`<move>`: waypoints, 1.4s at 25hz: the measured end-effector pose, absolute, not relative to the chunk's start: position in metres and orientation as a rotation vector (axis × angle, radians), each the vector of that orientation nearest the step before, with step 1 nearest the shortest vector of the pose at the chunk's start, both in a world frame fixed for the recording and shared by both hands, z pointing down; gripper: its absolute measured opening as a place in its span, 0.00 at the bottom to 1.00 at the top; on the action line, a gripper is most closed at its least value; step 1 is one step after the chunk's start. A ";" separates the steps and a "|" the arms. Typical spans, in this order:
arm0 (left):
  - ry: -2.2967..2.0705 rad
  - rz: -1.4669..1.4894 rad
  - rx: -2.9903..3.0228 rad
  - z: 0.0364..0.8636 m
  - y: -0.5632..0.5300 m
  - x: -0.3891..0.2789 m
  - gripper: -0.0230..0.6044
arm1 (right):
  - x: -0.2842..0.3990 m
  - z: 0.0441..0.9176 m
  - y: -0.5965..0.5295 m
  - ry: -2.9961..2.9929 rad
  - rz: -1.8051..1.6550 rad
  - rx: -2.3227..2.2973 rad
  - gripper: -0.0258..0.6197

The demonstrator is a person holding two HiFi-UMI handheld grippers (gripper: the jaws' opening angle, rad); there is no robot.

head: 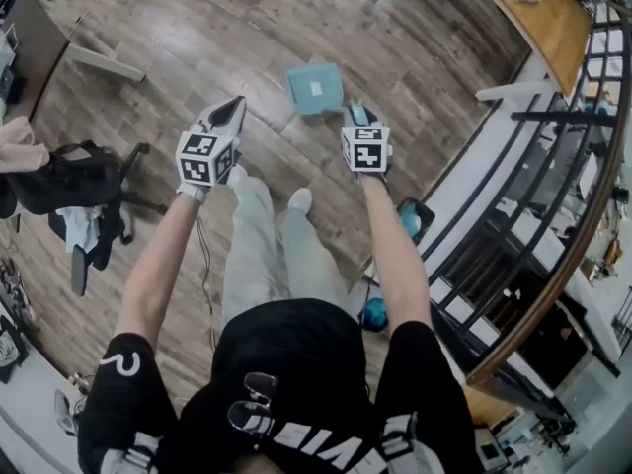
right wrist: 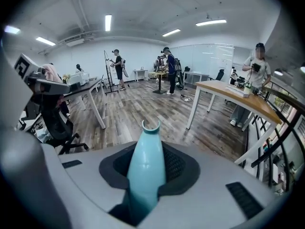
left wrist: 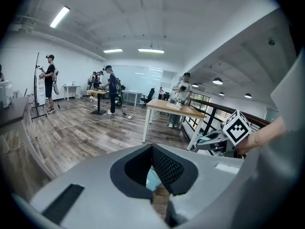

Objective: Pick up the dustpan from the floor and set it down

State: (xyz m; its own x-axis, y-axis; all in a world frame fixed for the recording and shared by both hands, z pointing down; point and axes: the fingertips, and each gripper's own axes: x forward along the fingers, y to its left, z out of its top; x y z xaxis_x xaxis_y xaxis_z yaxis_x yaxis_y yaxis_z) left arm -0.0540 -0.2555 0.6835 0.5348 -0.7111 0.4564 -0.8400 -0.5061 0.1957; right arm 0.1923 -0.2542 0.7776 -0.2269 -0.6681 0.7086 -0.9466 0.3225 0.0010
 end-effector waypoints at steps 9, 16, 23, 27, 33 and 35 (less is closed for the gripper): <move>-1.313 0.445 2.297 0.739 -0.259 -0.066 0.03 | 0.186 0.863 -0.271 -1.940 0.631 1.368 0.18; -1.346 0.449 2.242 0.760 -0.257 -0.084 0.03 | 0.177 0.905 -0.272 -1.918 0.615 1.325 0.18; -1.349 0.464 2.218 0.772 -0.248 -0.095 0.03 | 0.153 0.930 -0.261 -1.933 0.539 1.244 0.18; -1.356 0.459 2.214 0.768 -0.249 -0.092 0.03 | 0.146 0.931 -0.261 -1.929 0.572 1.230 0.25; -1.370 0.426 2.216 0.747 -0.246 -0.097 0.03 | 0.153 0.894 -0.254 -1.970 0.679 1.319 0.35; -1.376 0.408 2.207 0.737 -0.244 -0.100 0.03 | 0.155 0.873 -0.251 -1.997 0.703 1.352 0.36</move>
